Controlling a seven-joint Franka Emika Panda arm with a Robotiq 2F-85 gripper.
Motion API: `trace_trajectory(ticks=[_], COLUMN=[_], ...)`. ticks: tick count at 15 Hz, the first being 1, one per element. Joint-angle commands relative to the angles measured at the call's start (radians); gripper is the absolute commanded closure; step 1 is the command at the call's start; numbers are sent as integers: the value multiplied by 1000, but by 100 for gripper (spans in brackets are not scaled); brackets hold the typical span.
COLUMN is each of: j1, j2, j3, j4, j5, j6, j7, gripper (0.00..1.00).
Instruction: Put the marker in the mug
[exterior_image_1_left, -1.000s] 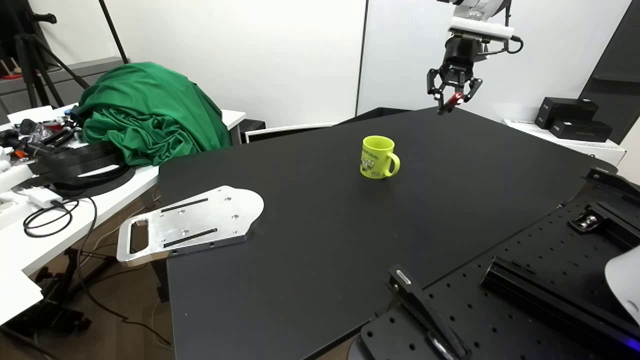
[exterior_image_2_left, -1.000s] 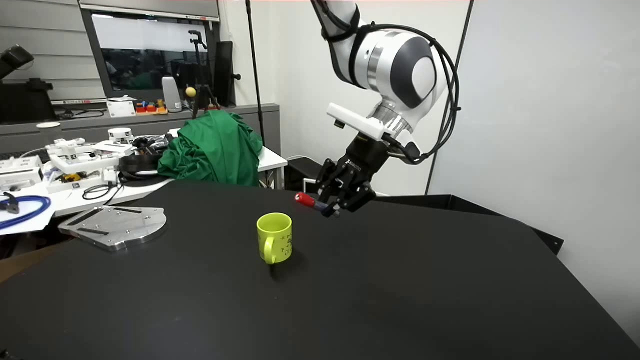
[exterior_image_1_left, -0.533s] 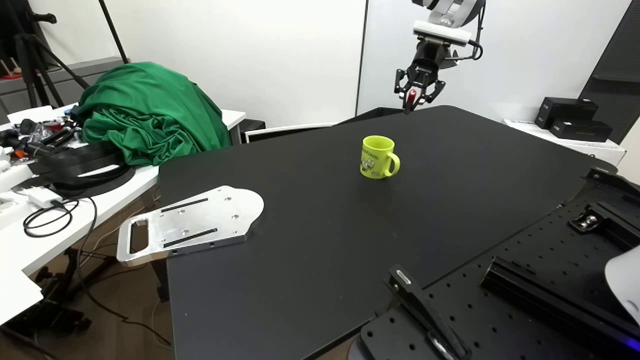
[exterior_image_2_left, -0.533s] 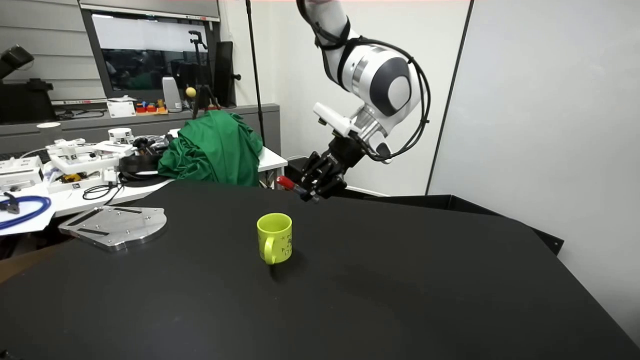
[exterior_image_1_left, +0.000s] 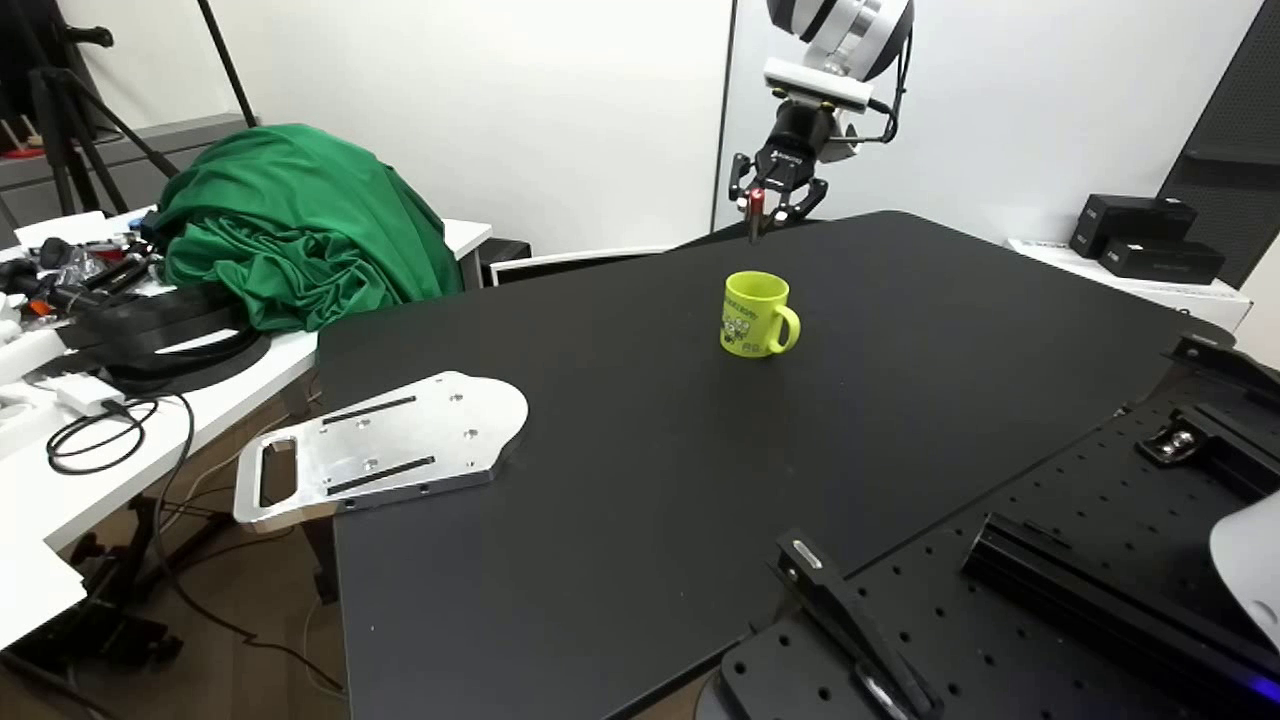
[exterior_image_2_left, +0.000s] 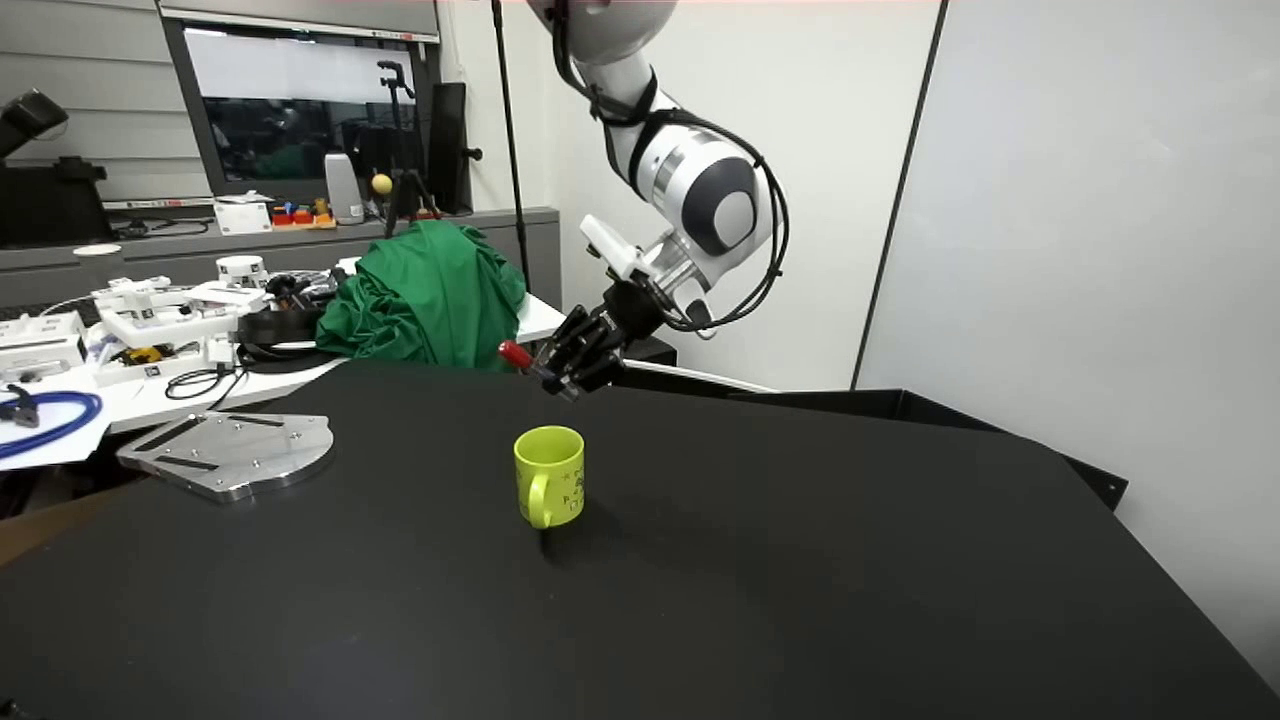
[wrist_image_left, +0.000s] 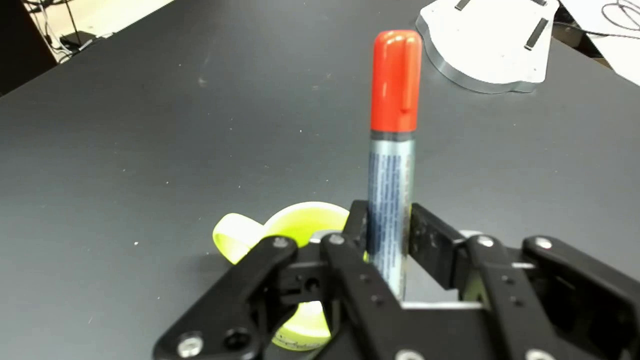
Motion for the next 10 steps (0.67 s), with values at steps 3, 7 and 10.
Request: trace_trajectory(ticks=[3,7,10], j1=[-6,-7,-11], j2=[101,152,182], j3=[5,-4,-14], j4=[53,56,58], j5=[69,96,106], j6=[-52,-48,-46], j7=[77,84,86], gripper=[94,94,94])
